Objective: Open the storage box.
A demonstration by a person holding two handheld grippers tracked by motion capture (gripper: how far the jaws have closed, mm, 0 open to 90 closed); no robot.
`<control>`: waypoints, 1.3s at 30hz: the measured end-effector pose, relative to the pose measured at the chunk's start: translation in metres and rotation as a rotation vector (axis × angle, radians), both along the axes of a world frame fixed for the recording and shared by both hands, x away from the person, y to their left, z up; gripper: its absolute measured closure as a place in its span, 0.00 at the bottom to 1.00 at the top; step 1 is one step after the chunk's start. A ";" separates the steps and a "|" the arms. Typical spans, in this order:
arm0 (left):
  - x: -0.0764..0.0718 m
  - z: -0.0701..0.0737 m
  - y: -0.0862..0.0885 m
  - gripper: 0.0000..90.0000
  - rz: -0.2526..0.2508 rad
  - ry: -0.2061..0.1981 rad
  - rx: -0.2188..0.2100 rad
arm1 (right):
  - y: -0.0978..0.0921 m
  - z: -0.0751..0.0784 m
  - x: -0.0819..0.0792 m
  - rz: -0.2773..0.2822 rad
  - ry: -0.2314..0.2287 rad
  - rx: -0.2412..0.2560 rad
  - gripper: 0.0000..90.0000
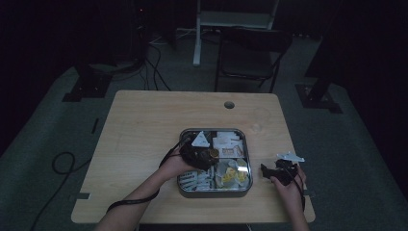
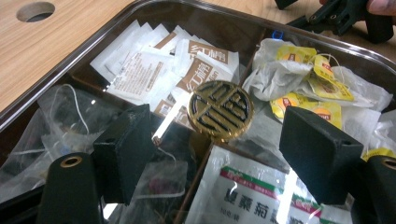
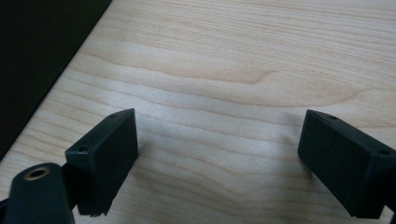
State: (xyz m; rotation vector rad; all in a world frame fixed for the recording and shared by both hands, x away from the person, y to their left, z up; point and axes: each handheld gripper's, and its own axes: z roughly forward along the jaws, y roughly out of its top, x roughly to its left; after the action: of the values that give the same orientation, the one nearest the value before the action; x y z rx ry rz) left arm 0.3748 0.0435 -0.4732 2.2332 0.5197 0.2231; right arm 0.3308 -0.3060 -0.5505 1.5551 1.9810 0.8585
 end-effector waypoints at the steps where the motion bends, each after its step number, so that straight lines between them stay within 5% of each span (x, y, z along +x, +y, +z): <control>1: 0.000 0.000 0.000 0.36 0.000 0.000 0.000 | 0.000 0.000 0.000 0.000 0.000 0.000 0.13; 13: 0.007 -0.005 -0.009 0.57 -0.037 0.025 0.008 | 0.000 0.000 0.000 -0.001 0.000 0.001 0.13; 17: 0.005 -0.005 -0.013 0.65 -0.039 -0.004 0.029 | 0.000 0.000 0.000 -0.001 0.000 0.001 0.13; 39: 0.004 0.006 -0.014 0.66 -0.038 -0.011 0.053 | 0.000 0.000 0.000 0.000 0.000 0.000 0.13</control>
State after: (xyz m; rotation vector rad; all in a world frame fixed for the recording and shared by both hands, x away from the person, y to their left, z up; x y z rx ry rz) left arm 0.3784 0.0296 -0.4671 2.2899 0.4706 0.2313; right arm 0.3308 -0.3060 -0.5505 1.5556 1.9804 0.8587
